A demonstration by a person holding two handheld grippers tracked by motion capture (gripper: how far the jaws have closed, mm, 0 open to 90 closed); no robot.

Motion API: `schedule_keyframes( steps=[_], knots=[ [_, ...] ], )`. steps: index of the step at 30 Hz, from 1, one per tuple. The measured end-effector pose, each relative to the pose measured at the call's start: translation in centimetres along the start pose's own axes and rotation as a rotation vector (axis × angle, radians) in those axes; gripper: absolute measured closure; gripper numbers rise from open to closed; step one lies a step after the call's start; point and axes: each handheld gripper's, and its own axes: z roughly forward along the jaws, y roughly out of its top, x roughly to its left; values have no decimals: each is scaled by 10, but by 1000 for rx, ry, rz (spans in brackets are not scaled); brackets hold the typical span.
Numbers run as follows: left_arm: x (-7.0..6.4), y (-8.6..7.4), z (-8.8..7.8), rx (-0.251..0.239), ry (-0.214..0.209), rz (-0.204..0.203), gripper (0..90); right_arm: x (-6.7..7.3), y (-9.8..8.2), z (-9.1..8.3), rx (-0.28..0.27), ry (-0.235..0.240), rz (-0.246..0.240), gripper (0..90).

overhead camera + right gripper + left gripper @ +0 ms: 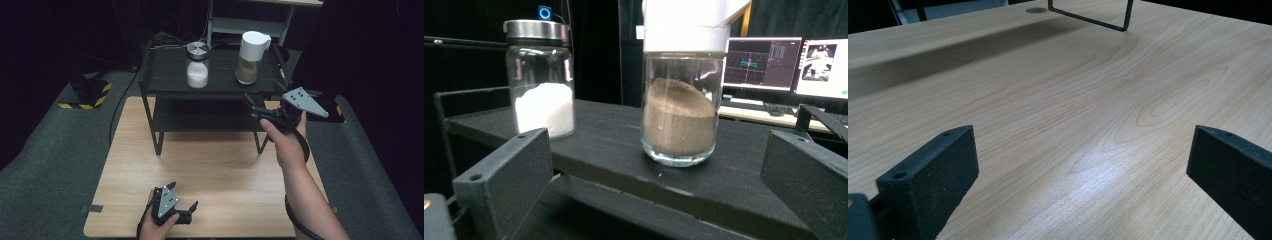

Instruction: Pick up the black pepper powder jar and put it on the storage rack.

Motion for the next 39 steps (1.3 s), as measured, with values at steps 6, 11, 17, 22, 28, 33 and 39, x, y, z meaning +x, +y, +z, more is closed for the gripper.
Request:
schedule_keyframes(
  steps=[6,11,17,22,28,33,39],
  knots=[
    [0,0,0,-2,-1,-1,4,1,-10,-14,-9,20,-10,1],
    [-1,-1,0,-5,-2,1,4,2,-20,-25,-6,30,-20,1],
    [-2,0,1,-3,-3,11,4,1,-36,-40,-2,44,-23,1],
    [-2,0,1,-5,-6,8,4,2,-51,-54,13,51,-37,1],
    [-3,0,2,-8,-11,15,4,0,-74,-72,26,65,-32,1],
    [-3,0,2,-7,-15,16,4,-3,-95,-88,42,71,-39,1],
    [-4,1,3,-5,-12,33,4,-6,-121,-107,85,69,-45,1]
  ],
)
